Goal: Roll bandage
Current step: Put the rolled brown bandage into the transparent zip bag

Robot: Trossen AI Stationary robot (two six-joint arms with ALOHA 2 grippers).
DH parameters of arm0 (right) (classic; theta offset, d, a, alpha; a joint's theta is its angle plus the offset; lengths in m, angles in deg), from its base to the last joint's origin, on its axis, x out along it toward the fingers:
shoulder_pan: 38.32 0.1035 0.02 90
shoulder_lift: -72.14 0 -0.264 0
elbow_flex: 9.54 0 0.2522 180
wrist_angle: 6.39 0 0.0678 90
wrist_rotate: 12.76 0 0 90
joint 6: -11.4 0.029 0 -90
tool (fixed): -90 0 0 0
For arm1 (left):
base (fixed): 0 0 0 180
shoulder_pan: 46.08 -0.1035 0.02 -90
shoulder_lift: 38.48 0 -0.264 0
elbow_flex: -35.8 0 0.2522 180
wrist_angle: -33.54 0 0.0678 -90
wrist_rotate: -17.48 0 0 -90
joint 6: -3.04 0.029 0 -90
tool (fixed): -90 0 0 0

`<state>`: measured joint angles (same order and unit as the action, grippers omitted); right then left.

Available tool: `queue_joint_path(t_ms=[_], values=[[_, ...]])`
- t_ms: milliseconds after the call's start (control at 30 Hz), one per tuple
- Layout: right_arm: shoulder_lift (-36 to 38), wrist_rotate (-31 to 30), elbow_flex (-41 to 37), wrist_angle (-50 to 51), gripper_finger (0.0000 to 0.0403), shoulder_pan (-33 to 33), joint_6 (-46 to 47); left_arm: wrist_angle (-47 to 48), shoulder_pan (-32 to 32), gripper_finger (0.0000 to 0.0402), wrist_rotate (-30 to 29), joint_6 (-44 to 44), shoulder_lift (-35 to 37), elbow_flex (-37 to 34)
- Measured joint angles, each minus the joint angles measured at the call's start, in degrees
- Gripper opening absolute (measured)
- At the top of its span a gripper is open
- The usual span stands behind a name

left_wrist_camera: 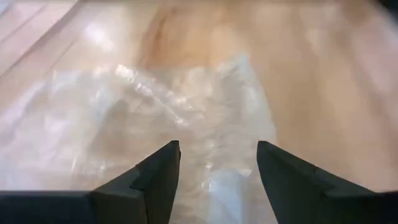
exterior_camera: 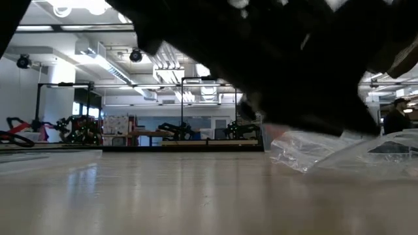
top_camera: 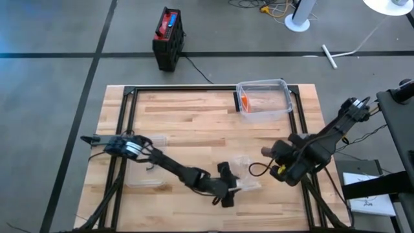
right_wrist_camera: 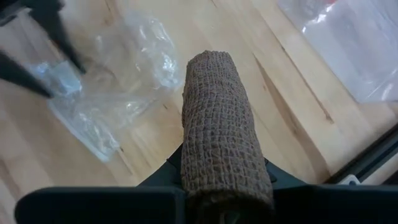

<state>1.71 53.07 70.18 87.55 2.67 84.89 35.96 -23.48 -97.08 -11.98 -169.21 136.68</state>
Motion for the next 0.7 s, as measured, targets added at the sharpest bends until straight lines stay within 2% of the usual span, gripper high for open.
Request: queue_joint_path(t_ms=[267, 467, 700], values=[[-2.9, 0.5, -0.6, -0.2, 0.0061, 0.0, 0.0, -0.1, -1.0, 0.0206, 0.2, -0.2, -3.4, 0.1], [-3.9, 0.2, -0.6, -0.3, 0.0050, 0.0, -0.7, -1.6, -0.6, 0.0206, 5.9, -0.6, -2.0, 0.1], [-3.9, 0.1, -0.6, -0.6, 0.0050, -0.2, -0.6, -7.6, 1.4, 0.0206, 6.1, 3.0, -1.8, 0.2]])
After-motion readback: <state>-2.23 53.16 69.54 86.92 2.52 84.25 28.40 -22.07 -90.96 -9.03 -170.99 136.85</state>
